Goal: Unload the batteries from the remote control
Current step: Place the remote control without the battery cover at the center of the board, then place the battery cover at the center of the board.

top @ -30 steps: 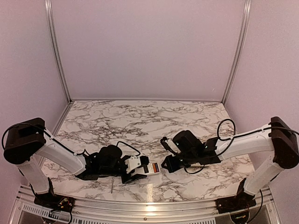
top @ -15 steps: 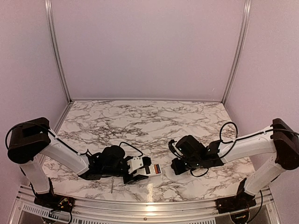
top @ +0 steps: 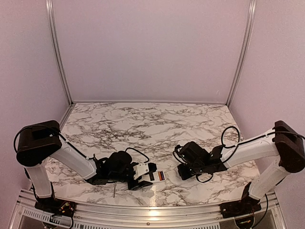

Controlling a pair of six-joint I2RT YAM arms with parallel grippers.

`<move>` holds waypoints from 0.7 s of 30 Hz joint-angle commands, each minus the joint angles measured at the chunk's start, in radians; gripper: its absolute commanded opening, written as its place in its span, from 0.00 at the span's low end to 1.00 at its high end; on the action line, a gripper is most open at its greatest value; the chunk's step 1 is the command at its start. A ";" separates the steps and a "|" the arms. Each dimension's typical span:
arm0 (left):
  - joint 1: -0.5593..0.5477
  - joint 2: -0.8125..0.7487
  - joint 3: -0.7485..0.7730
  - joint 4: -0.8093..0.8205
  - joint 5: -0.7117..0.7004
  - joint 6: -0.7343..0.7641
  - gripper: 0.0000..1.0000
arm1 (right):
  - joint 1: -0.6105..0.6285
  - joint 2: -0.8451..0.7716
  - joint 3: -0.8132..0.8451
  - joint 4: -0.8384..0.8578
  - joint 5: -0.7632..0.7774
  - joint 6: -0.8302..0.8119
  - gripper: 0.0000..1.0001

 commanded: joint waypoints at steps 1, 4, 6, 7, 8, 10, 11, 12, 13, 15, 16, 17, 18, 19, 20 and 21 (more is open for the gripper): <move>-0.002 0.020 0.021 0.020 0.010 -0.010 0.35 | -0.004 0.034 0.015 -0.008 -0.002 -0.014 0.17; -0.002 0.016 0.020 0.022 0.008 -0.012 0.39 | -0.004 0.045 0.029 -0.012 -0.014 -0.020 0.23; -0.002 0.005 0.019 0.015 0.008 -0.017 0.42 | -0.003 0.046 0.036 -0.016 -0.022 -0.024 0.33; -0.002 -0.003 0.014 0.015 0.010 -0.018 0.45 | -0.004 0.045 0.041 -0.018 -0.024 -0.024 0.38; -0.002 -0.010 0.009 0.018 0.010 -0.019 0.47 | -0.004 0.042 0.044 -0.020 -0.026 -0.024 0.41; -0.002 -0.026 -0.001 0.023 0.009 -0.019 0.52 | -0.004 0.037 0.048 -0.024 -0.027 -0.024 0.47; -0.002 -0.031 -0.006 0.025 0.007 -0.018 0.55 | -0.004 0.032 0.051 -0.027 -0.026 -0.024 0.48; -0.002 -0.034 -0.009 0.028 0.004 -0.019 0.57 | -0.004 0.030 0.054 -0.029 -0.027 -0.026 0.49; -0.002 -0.037 -0.012 0.029 0.003 -0.018 0.59 | -0.004 0.026 0.056 -0.032 -0.028 -0.027 0.50; -0.002 -0.043 -0.014 0.030 0.004 -0.020 0.62 | -0.004 0.019 0.060 -0.035 -0.030 -0.029 0.52; -0.002 -0.047 -0.014 0.031 0.006 -0.022 0.63 | -0.004 0.014 0.062 -0.037 -0.032 -0.030 0.53; -0.002 -0.053 -0.016 0.032 0.008 -0.024 0.64 | -0.004 0.008 0.064 -0.038 -0.034 -0.031 0.53; -0.002 -0.061 -0.018 0.033 0.010 -0.029 0.65 | -0.004 -0.001 0.063 -0.038 -0.038 -0.033 0.54; -0.002 -0.075 -0.020 0.031 0.008 -0.035 0.66 | -0.004 -0.009 0.063 -0.035 -0.043 -0.033 0.55; -0.003 -0.090 -0.019 0.022 0.005 -0.042 0.67 | -0.004 -0.021 0.061 -0.033 -0.051 -0.034 0.57; -0.003 -0.104 -0.019 0.011 0.002 -0.048 0.69 | -0.003 -0.032 0.060 -0.029 -0.056 -0.034 0.60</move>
